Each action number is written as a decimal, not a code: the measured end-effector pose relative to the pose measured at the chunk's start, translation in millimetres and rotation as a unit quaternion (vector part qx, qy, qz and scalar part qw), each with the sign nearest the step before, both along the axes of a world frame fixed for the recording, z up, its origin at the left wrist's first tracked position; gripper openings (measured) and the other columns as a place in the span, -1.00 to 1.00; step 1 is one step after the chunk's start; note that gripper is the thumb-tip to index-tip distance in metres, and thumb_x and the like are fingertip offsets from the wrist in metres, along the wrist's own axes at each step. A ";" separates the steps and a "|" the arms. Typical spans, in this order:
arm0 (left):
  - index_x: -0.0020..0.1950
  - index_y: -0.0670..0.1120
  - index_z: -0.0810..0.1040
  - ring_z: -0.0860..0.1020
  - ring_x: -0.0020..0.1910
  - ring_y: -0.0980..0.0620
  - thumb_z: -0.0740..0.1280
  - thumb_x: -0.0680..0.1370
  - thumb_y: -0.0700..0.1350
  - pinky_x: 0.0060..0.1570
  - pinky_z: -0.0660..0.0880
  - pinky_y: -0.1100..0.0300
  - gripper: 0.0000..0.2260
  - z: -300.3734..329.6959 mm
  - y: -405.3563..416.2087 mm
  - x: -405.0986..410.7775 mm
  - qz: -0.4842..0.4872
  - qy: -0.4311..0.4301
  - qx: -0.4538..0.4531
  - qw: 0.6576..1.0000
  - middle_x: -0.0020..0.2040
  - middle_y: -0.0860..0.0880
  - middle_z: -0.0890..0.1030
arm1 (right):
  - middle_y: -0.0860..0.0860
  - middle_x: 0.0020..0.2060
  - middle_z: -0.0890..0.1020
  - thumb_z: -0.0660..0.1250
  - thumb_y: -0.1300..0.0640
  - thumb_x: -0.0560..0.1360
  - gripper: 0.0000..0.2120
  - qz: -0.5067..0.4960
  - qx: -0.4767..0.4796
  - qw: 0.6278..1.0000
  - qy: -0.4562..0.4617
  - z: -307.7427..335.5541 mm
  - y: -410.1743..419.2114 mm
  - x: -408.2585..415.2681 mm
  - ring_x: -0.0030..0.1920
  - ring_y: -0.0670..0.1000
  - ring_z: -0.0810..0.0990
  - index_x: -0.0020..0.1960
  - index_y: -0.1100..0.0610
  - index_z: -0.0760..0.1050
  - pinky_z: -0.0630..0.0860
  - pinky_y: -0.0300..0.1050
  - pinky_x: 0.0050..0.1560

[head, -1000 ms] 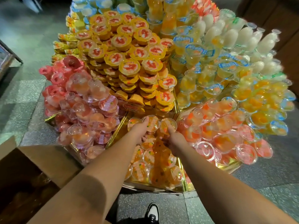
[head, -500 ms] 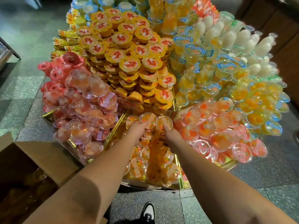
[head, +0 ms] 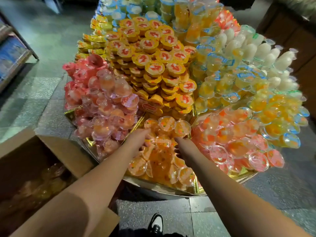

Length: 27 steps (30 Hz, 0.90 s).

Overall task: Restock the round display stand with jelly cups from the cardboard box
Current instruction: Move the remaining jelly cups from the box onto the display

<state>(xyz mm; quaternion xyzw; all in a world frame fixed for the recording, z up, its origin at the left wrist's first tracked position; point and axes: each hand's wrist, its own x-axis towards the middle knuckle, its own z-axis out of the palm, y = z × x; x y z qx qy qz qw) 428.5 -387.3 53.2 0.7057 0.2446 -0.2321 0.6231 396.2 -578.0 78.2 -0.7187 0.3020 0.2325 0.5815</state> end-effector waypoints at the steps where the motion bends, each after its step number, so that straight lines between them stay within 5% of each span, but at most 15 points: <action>1: 0.13 -0.07 0.53 0.49 -0.20 -0.07 0.29 0.61 0.07 -0.38 0.33 0.17 -0.76 6.1 17.0 -10.2 0.006 -0.012 0.009 1.000 0.04 -0.07 0.60 | 0.11 0.01 0.54 0.24 -0.05 0.61 -0.65 0.025 -0.016 0.999 -0.017 5.6 10.6 -0.7 -0.12 0.05 0.54 0.25 0.18 0.40 0.49 -0.05 -0.15; 5: 0.14 0.08 0.56 0.59 -0.09 -0.01 0.29 0.58 0.13 -0.18 0.46 0.12 -0.79 30.0 103.8 -60.7 0.036 -0.047 0.109 0.992 0.01 0.01 0.63 | 0.04 0.00 0.61 0.22 -0.09 0.59 -0.65 0.208 -0.152 0.960 -0.108 28.6 78.8 1.3 -0.06 0.07 0.59 0.24 0.12 0.43 0.55 0.00 -0.11; 9: 0.24 0.08 0.53 0.57 0.07 0.04 0.30 0.58 0.14 -0.07 0.46 0.16 -0.73 30.1 202.9 -125.0 0.090 -0.040 0.226 0.969 0.09 0.08 0.59 | 0.05 0.06 0.57 0.25 -0.03 0.60 -0.67 0.388 -0.192 0.876 -0.214 35.3 182.5 -3.9 0.00 0.10 0.55 0.26 0.14 0.45 0.47 -0.06 -0.04; 13: 0.32 0.03 0.49 0.53 0.16 -0.01 0.29 0.62 0.09 0.21 0.52 0.01 -0.69 8.7 302.7 -204.7 0.153 0.024 0.274 0.949 0.19 0.04 0.55 | 0.11 0.04 0.60 0.22 -0.08 0.56 -0.78 0.535 -0.222 0.782 -0.231 8.5 291.8 -24.3 0.07 0.19 0.57 0.07 0.05 0.46 0.47 0.00 -0.01; 18: 0.41 -0.05 0.44 0.49 0.07 0.04 0.28 0.64 0.00 -0.04 0.47 0.22 -0.64 -40.8 391.0 -286.0 0.219 0.126 0.269 0.929 0.28 -0.07 0.54 | 0.09 0.17 0.56 0.22 0.00 0.62 -0.70 0.667 -0.204 0.701 -0.150 -41.3 392.4 -60.5 0.14 0.09 0.55 0.29 0.10 0.46 0.47 -0.06 0.07; 25: 0.40 -0.17 0.47 0.56 0.19 -0.16 0.30 0.63 -0.04 0.19 0.53 -0.02 -0.62 -132.1 465.5 -332.4 0.282 0.262 0.146 0.911 0.26 -0.16 0.55 | 0.11 0.36 0.47 0.16 0.09 0.67 -0.63 0.650 -0.267 0.710 0.031 -130.2 458.9 -90.1 0.34 0.13 0.47 0.44 0.18 0.36 0.39 0.00 0.36; 27: 0.42 -0.21 0.44 0.57 0.19 -0.23 0.30 0.63 -0.05 0.16 0.55 -0.03 -0.60 -150.9 477.3 -332.8 0.323 0.278 0.098 0.899 0.27 -0.23 0.55 | 0.16 0.38 0.46 0.19 0.08 0.64 -0.59 0.595 -0.270 0.752 0.088 -157.7 467.8 -89.4 0.34 0.19 0.47 0.45 0.20 0.34 0.42 0.03 0.35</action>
